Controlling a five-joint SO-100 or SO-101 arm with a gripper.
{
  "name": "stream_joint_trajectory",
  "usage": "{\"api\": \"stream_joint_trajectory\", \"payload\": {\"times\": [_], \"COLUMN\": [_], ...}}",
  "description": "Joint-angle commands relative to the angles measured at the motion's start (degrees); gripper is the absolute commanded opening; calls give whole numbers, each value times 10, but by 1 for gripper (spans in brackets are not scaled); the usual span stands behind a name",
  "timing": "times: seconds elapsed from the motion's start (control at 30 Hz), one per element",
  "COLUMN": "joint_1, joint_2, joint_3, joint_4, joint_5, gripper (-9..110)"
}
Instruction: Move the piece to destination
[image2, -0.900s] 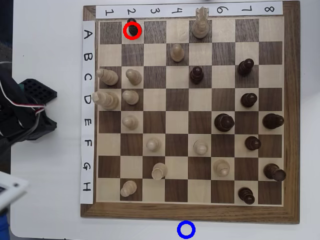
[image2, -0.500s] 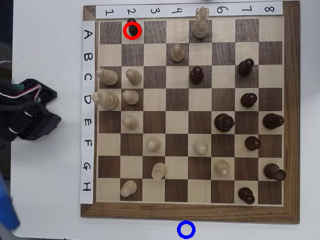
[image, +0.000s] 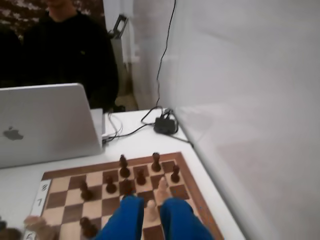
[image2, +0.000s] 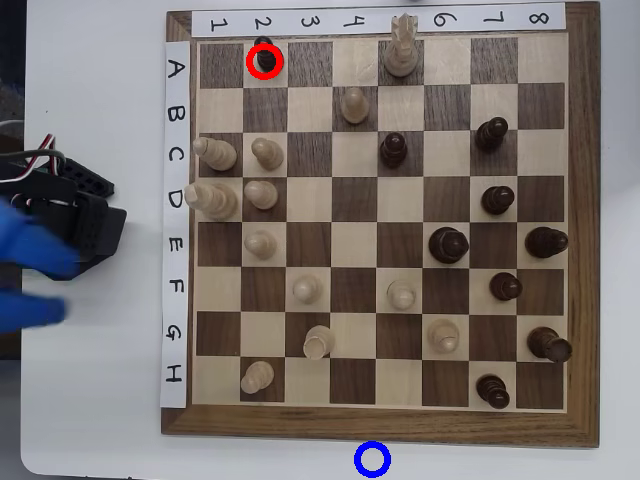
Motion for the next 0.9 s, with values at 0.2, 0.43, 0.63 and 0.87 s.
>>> {"api": "stream_joint_trajectory", "payload": {"times": [0.2,0.43,0.63,0.87], "joint_1": [-192,-303,-348,-372], "joint_2": [-48,-47,-19,-9], "joint_3": [16,132,271,375], "joint_4": [76,36,-16,-59], "joint_5": [128,273,318,333], "gripper": [1,1,1,2]}}
